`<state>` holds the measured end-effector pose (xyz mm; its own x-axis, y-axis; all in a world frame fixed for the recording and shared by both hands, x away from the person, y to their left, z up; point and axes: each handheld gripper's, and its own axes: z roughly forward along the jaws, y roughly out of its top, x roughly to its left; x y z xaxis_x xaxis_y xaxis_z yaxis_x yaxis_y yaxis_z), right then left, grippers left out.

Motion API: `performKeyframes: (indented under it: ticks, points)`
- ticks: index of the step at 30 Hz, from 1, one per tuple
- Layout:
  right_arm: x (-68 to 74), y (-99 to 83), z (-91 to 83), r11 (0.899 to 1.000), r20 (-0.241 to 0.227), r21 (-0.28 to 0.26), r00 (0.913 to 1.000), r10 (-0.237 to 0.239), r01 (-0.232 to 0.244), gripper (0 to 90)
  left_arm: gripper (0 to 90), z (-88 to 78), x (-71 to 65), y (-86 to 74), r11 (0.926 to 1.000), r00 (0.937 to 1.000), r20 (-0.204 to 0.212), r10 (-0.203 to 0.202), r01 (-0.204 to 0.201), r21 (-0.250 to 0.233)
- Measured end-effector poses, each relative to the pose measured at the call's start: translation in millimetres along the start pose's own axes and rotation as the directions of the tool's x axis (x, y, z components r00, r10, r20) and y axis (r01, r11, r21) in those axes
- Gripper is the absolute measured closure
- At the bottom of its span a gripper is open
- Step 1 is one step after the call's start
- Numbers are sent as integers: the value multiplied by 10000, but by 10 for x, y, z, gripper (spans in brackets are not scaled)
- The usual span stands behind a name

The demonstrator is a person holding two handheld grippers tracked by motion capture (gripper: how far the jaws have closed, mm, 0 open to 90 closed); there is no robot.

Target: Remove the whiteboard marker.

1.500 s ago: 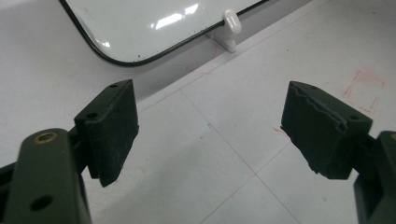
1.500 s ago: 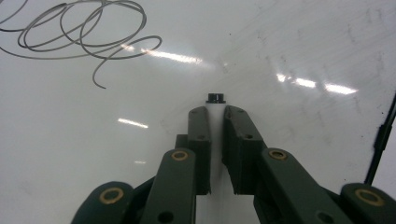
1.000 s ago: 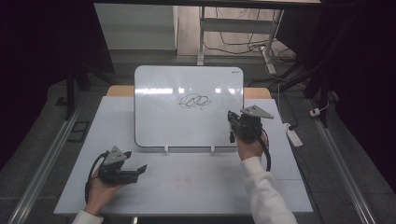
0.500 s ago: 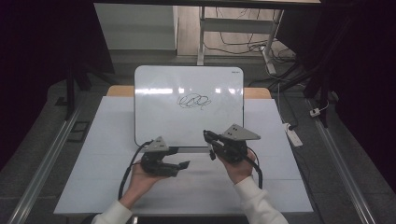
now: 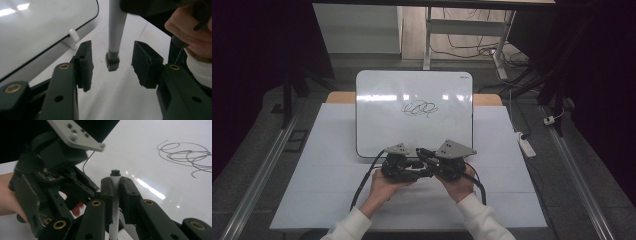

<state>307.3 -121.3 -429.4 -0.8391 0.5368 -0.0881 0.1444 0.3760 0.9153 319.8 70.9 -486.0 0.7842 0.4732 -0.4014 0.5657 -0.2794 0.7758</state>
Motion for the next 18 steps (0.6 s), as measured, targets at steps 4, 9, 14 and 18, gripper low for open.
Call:
performKeyframes:
  ticks: [4,9,14,18]
  points:
    - [50,8,22,9990,-40,176,9991,-410,411,810,591,35,15,-2,9998,9999,99,-110,108,168]
    - [92,16,43,9964,-179,337,9969,-767,773,810,661,73,18,-14,9993,9995,268,-149,140,334]
    - [99,20,40,9951,-208,368,9956,-909,916,810,733,87,23,-30,9991,9994,285,-186,175,385]
    - [109,18,44,9940,-232,436,9948,-995,1005,810,752,97,22,-35,9991,9993,327,-187,175,390]
